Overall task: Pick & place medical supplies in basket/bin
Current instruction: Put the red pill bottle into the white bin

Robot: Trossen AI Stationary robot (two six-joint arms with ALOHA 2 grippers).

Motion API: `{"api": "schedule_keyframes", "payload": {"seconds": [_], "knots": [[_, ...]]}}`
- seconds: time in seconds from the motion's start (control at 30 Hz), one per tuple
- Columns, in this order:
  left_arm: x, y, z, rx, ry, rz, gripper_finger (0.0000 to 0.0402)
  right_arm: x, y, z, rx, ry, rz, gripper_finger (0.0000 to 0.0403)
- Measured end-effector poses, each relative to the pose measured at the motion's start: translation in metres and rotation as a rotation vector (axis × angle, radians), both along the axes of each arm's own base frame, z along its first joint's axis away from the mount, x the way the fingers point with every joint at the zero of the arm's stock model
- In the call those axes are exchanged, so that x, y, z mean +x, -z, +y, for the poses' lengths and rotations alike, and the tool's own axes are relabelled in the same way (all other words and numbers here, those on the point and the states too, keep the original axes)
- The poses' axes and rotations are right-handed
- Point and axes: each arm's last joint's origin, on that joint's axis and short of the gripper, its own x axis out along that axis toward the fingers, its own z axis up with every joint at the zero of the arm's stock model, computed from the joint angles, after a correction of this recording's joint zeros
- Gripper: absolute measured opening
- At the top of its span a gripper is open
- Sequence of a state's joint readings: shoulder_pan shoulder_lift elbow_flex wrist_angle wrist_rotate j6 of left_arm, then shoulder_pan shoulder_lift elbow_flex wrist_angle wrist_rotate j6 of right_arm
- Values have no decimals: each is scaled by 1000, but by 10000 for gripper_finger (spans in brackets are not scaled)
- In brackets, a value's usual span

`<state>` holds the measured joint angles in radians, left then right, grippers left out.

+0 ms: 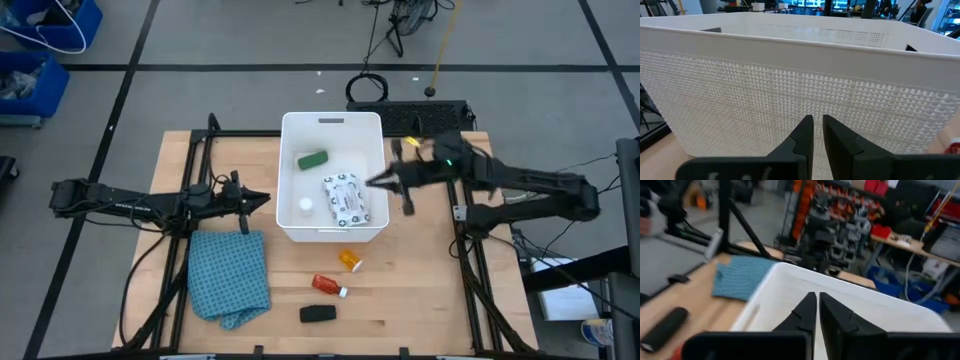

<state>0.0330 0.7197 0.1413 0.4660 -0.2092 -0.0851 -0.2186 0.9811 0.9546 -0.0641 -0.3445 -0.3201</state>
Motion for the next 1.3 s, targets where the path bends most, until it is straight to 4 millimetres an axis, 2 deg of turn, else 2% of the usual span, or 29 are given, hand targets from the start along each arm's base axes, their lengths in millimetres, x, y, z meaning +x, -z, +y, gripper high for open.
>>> {"api": "schedule_keyframes", "payload": {"seconds": [0.17,0.33,0.53,0.77,0.9,1.0,1.1,1.3], "knots": [[0,0,0,-15,-1,-4,47,-32,47,15,87,-24,-107,4],[0,0,0,-21,-3,-6,47,-56,91,20,143,34,-153,2],[0,0,0,-17,-2,-5,47,-77,119,23,120,29,-183,1],[0,0,0,-14,-3,-4,47,-86,140,26,192,5,-167,1],[0,0,0,-15,-3,-4,47,-91,153,27,161,3,-181,1],[0,1,0,-15,-3,10,47,-95,151,26,132,0,-254,0],[-1,5,0,-21,-3,48,47,-97,151,27,118,-62,-262,0],[-1,6,0,-54,-9,53,47,-97,151,27,119,-63,-260,0]]}}
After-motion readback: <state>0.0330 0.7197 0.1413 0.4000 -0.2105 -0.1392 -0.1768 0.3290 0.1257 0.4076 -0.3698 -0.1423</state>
